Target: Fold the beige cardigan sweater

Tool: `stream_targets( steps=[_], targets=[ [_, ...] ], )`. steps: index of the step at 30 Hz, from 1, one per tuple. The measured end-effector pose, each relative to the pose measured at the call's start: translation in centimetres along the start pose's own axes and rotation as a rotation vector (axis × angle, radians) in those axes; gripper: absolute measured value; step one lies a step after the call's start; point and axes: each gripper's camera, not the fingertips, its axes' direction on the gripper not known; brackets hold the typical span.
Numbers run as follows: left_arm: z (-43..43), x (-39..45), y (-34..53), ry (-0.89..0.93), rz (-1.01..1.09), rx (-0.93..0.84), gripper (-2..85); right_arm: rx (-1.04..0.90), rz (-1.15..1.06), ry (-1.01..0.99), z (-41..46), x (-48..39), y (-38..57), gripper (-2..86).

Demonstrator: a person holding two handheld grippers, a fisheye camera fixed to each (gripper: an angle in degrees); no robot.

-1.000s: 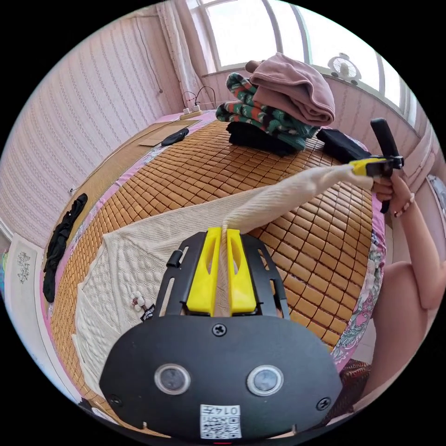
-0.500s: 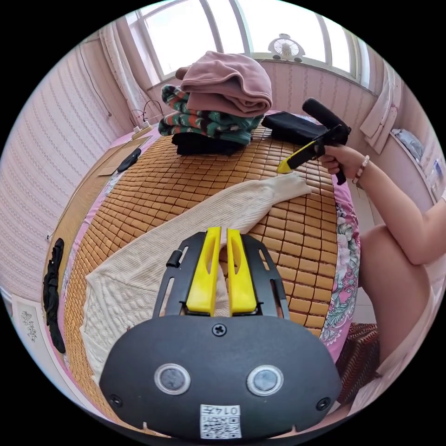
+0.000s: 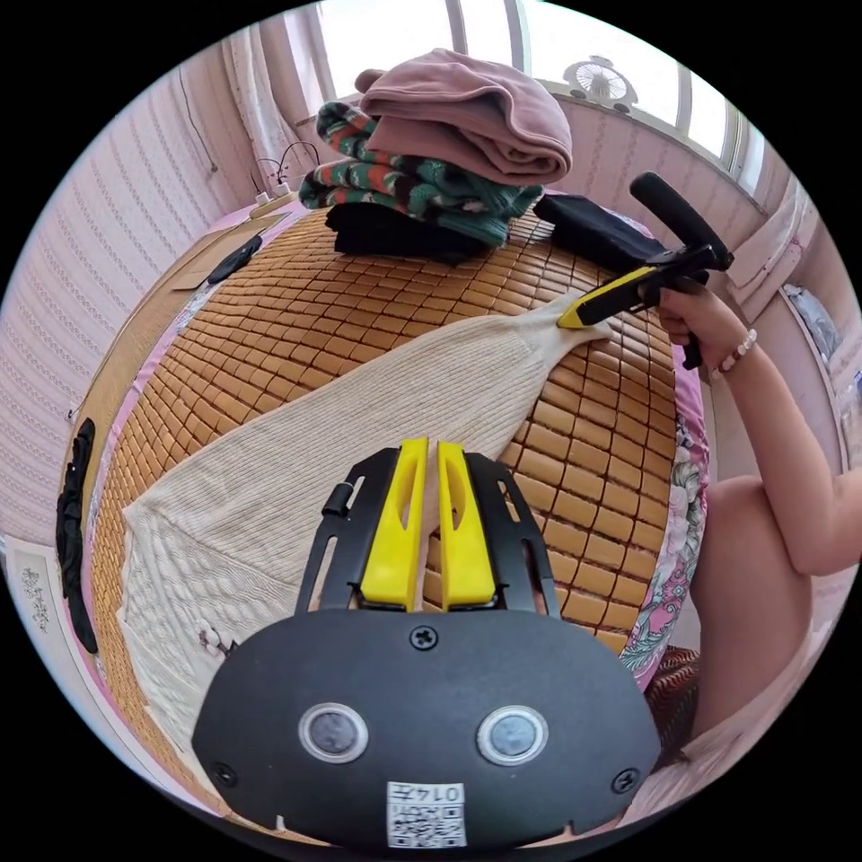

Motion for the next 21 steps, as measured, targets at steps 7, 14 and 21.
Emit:
stream_targets(
  steps=[7, 14, 21],
  targets=[
    [0.7, 3.2, 0.9, -0.091, 0.011, -0.010, -1.0, 0.029, 0.018, -0.026, 4.1, 1.0, -1.3, -0.3],
    [-0.2, 6.2, 1.7, -0.145, 0.069, -0.074, -1.0, -0.025, -0.014, 0.082, 9.9, 1.0, -2.6, -0.3],
    [0.1, 8.0, 3.9, -0.208, 0.073, 0.003, -1.0, -0.081, -0.015, 0.209, 16.8, 1.4, -3.7, -0.4]
  ],
)
